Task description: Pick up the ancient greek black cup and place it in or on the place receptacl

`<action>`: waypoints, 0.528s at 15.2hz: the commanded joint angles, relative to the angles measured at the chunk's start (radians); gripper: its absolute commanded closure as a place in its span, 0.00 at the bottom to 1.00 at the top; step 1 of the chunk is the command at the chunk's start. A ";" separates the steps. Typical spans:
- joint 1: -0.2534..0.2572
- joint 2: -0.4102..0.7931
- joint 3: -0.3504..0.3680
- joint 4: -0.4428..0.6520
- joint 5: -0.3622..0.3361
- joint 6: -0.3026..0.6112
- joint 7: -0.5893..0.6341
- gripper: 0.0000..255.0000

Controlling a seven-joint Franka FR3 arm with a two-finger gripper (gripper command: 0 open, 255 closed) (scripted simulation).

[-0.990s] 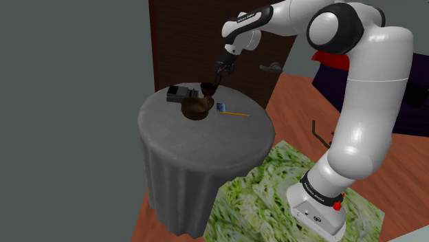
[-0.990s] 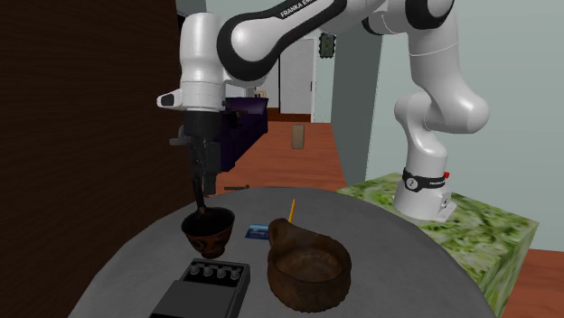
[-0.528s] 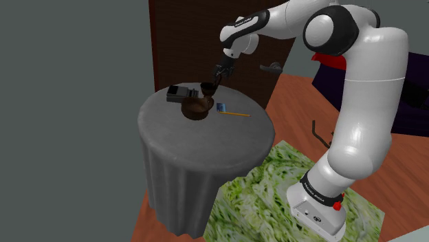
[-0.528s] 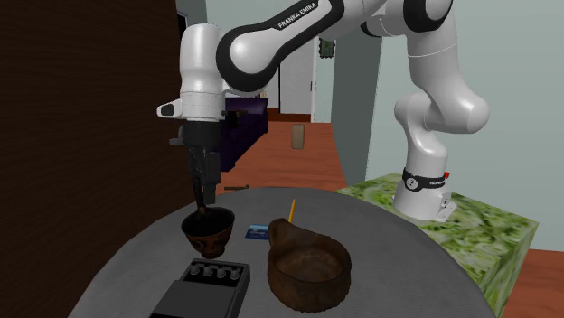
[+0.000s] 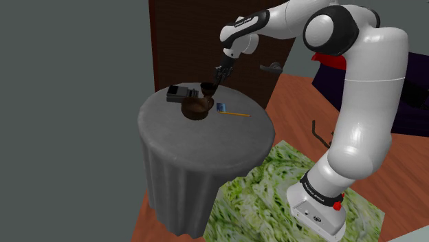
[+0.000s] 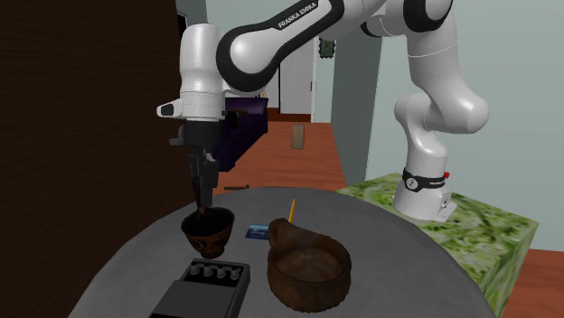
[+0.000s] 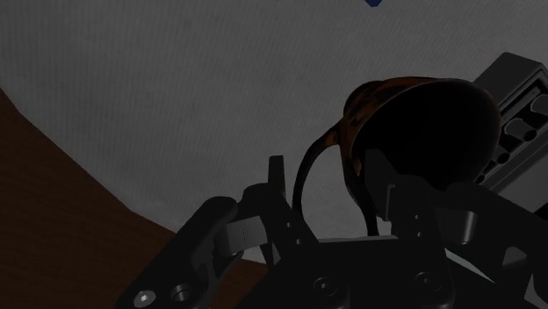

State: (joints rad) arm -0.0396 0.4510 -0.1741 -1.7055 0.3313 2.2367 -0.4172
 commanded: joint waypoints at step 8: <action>0.002 -0.018 -0.004 0.014 -0.009 -0.031 0.010 1.00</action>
State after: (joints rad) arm -0.0376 0.4385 -0.1768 -1.6976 0.3249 2.2166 -0.4095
